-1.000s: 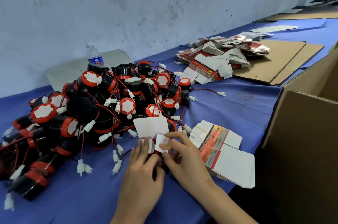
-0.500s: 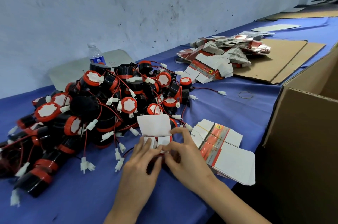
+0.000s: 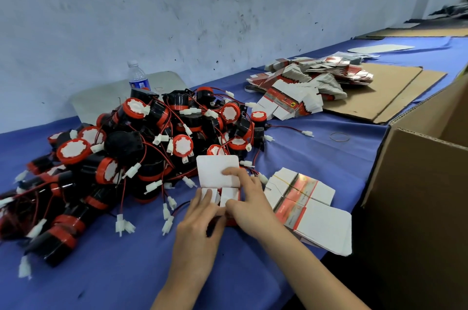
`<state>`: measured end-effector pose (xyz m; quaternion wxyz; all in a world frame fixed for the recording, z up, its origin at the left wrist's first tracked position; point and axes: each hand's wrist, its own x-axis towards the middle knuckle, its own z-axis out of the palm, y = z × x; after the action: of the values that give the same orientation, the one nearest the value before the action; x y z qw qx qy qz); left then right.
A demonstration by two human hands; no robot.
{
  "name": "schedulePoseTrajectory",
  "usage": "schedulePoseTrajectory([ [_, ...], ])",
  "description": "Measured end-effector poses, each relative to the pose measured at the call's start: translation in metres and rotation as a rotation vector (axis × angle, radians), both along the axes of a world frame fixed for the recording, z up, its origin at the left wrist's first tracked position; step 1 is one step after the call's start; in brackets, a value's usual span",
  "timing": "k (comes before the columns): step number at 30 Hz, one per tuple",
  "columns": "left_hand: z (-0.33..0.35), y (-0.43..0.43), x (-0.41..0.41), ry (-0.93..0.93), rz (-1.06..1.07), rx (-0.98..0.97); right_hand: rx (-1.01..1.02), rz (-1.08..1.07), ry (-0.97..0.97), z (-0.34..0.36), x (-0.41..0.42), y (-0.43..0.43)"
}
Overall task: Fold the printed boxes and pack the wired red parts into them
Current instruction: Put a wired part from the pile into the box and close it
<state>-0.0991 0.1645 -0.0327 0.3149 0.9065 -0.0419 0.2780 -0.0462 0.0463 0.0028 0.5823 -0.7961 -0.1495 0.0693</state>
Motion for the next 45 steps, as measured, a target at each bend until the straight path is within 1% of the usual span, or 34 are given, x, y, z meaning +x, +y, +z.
schedulePoseTrajectory([
  [2,0.001,-0.001,0.002,-0.007,-0.02,0.043,-0.018,-0.015,-0.047,-0.001,-0.003,0.002],
  [6,0.001,-0.005,0.002,0.016,0.016,0.025,0.004,-0.061,-0.202,-0.009,-0.011,0.002],
  [9,0.0,-0.006,0.0,0.047,0.016,-0.003,-0.108,-0.052,-0.328,-0.01,-0.011,-0.004],
  [12,0.001,-0.004,-0.001,0.051,0.009,-0.002,-0.084,-0.099,-0.441,-0.001,-0.01,-0.006],
  [13,0.002,-0.005,0.0,0.058,0.02,-0.013,-0.057,-0.106,-0.446,0.002,-0.008,-0.005],
  [15,0.002,-0.008,0.001,0.049,0.048,-0.033,0.016,-0.053,-0.391,0.011,-0.002,-0.004],
  [18,0.0,-0.012,0.001,-0.025,0.022,-0.018,0.081,0.048,-0.311,0.018,0.006,-0.002],
  [21,-0.001,-0.013,0.003,-0.043,0.028,0.021,0.073,0.067,-0.305,0.017,0.013,-0.003],
  [23,0.0,-0.015,0.002,-0.056,0.055,-0.047,0.034,0.088,-0.303,0.017,0.017,-0.006],
  [25,0.004,-0.017,0.003,-0.057,0.095,-0.155,-0.029,0.091,-0.31,0.016,0.021,-0.01],
  [27,0.003,-0.017,0.005,-0.046,0.118,-0.267,-0.05,0.084,-0.34,0.011,0.019,-0.013],
  [30,0.003,-0.018,0.006,-0.037,0.177,-0.418,-0.01,0.075,-0.411,-0.005,0.01,-0.014],
  [32,0.003,-0.016,0.005,-0.035,0.207,-0.486,0.034,0.04,-0.432,-0.016,0.006,-0.015],
  [34,0.002,-0.008,0.005,-0.028,0.176,-0.588,0.057,0.028,-0.428,-0.023,0.006,-0.015],
  [36,0.005,0.004,0.004,0.003,0.08,-0.765,0.049,0.046,-0.439,-0.026,0.007,-0.015],
  [37,0.005,0.01,0.003,0.028,0.035,-0.812,0.041,0.055,-0.448,-0.028,0.006,-0.015],
  [40,0.008,0.023,0.003,0.087,-0.058,-0.765,0.02,0.081,-0.479,-0.03,0.004,-0.016],
  [45,0.009,0.032,0.005,0.108,-0.106,-0.796,-0.038,0.132,-0.513,-0.031,0.004,-0.019],
])
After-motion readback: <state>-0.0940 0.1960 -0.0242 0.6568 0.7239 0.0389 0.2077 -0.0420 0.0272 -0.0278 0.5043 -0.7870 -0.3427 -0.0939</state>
